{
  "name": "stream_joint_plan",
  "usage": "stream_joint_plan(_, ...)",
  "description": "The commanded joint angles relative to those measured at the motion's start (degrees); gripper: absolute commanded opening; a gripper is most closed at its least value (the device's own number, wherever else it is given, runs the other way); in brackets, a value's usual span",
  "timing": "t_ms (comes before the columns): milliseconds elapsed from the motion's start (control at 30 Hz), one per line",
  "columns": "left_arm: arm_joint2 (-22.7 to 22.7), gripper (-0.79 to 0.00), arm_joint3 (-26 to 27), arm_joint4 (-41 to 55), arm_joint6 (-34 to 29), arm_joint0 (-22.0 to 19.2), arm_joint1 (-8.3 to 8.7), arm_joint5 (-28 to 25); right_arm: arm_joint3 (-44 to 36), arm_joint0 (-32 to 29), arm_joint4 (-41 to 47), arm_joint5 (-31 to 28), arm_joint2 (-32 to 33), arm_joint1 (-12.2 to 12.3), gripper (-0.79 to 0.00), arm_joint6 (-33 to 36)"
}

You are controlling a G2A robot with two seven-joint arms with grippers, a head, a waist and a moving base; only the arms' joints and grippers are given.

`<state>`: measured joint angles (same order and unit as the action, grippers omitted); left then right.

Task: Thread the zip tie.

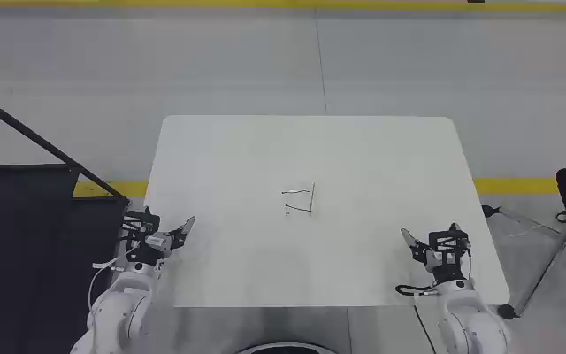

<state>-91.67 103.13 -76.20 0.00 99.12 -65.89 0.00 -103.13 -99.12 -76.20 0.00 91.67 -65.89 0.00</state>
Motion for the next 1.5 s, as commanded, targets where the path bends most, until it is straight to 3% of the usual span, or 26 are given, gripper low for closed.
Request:
stream_joint_plan(0, 0.0, 0.0, 0.0, 0.0, 0.0, 0.0, 0.0, 0.0, 0.0, 0.0, 0.0, 0.0, 0.0, 0.0, -0.001, 0.0)
stream_joint_plan(267, 0.0, 0.0, 0.1, 0.3, 0.2, -0.1, -0.03, -0.2, 0.0, 0.0, 0.0, 0.0, 0.0, 0.0, 0.0, 0.0)
stream_joint_plan(500, -0.3, 0.0, 1.6, 4.5, -5.1, -2.1, 0.13, -7.5, 0.0, 0.0, 0.0, 0.0, 0.0, 0.0, 0.0, 0.0)
stream_joint_plan(800, -1.8, 0.0, 6.1, 23.0, -22.5, -4.8, 0.76, -21.7, 0.0, 0.0, 0.0, 0.0, 0.0, 0.0, 0.0, 0.0)
stream_joint_plan(1000, -0.6, 0.0, 5.2, 35.1, -34.1, -8.5, 1.26, -27.0, 0.0, 0.0, 0.0, 0.0, 0.0, 0.0, 0.0, 0.0)
stream_joint_plan(1133, -0.8, 0.0, 3.7, 39.4, -39.0, -11.1, 1.66, -27.6, 0.0, 0.0, 0.0, 0.0, 0.0, 0.0, 0.0, 0.0)
stream_joint_plan(1467, -0.6, 0.0, 3.6, 39.9, -38.8, -11.0, 1.64, -27.6, 0.0, 0.0, 0.0, 0.0, 0.0, 0.0, 0.0, 0.0)
